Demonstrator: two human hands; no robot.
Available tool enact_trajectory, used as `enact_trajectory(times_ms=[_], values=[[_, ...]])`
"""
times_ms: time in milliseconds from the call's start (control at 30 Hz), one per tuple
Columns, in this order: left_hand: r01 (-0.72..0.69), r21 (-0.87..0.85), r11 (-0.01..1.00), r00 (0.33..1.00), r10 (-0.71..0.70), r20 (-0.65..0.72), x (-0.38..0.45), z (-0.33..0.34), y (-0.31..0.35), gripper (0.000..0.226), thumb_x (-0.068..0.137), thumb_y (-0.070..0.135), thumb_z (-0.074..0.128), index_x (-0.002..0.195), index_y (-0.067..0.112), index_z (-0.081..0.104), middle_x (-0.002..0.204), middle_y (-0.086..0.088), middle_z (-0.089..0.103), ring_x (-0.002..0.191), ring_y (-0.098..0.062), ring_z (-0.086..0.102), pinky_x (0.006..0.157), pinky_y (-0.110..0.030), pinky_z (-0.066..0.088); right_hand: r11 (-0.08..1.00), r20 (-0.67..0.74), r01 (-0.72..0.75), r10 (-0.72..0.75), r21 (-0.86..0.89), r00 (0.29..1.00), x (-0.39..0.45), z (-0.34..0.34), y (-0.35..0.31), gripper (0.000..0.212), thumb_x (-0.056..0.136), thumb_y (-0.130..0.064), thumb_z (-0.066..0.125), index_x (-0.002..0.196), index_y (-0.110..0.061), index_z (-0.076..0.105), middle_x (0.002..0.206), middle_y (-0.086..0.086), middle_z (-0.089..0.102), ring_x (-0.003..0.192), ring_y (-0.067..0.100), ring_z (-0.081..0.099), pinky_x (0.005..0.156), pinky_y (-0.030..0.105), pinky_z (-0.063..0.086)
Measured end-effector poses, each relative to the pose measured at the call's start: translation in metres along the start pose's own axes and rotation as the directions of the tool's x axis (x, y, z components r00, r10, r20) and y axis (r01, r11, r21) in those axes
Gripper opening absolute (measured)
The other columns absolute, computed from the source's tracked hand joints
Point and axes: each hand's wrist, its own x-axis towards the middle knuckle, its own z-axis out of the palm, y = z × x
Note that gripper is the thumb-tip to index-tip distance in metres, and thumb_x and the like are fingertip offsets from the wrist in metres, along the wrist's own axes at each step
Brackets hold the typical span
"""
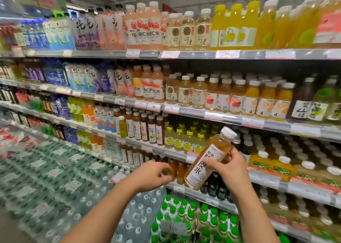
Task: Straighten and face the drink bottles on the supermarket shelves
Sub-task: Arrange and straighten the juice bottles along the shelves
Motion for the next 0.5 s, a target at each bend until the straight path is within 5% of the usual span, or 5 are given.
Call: enact_trajectory(times_ms=[200, 500], values=[[0.096, -0.064, 0.993, 0.989, -0.102, -0.102, -0.022, -0.021, -0.072, 0.031, 0.096, 0.047, 0.059, 0.125, 0.036, 0.063, 0.117, 0.018, 0.069, 0.100, 0.005, 0.064, 0.093, -0.029, 0.055, 0.996, 0.263, -0.064, 0.045, 0.061, 0.964, 0.017, 0.082, 0.000, 0.037, 0.086, -0.018, 0.081, 0.120, -0.020, 0.065, 0.104, -0.003, 0.080, 0.094, 0.017, 0.077, 0.087, 0.043, 0.062], [0.143, -0.150, 0.978, 0.979, -0.162, -0.124, 0.005, -0.039, -0.196, 0.031, 0.095, 0.047, 0.059, 0.125, 0.040, 0.063, 0.111, 0.023, 0.069, 0.098, 0.010, 0.063, 0.090, -0.021, 0.054, 0.940, 0.364, -0.302, 0.228, 0.161, 0.903, 0.069, 0.176, 0.032, 0.032, 0.083, -0.040, 0.080, 0.100, -0.013, 0.074, 0.092, 0.009, 0.075, 0.084, 0.024, 0.072, 0.087, 0.045, 0.056]])
